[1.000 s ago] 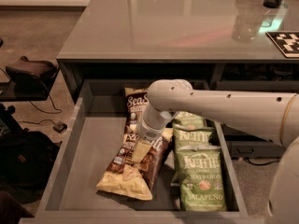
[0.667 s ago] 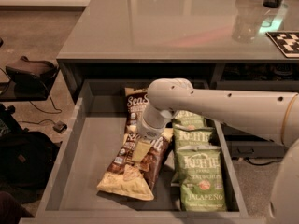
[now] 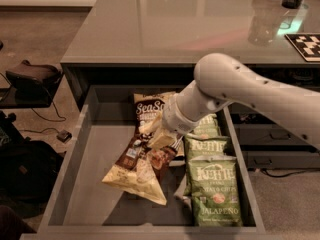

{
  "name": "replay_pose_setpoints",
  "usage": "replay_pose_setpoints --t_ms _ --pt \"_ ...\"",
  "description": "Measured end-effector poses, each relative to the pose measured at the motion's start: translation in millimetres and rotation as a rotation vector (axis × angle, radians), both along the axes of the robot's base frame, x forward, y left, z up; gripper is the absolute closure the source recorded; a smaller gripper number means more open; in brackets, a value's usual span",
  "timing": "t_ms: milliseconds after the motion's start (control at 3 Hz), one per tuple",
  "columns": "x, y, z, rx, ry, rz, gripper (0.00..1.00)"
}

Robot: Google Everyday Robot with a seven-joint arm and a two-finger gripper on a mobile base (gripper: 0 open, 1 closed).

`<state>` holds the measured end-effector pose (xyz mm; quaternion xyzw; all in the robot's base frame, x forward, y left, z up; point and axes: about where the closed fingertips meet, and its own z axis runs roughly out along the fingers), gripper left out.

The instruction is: Pick brown chip bag from top drawer and place on counter

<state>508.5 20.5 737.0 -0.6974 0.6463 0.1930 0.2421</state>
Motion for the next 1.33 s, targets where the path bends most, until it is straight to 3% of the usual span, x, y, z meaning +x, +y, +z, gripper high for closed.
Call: replay_pose_setpoints --t_ms 667,1333 --pt "-13.9 -33.3 111.0 0.123 -0.169 0.034 1.00" --pt "5.1 -78.1 214.0 0.177 -0.287 -0.018 1.00"
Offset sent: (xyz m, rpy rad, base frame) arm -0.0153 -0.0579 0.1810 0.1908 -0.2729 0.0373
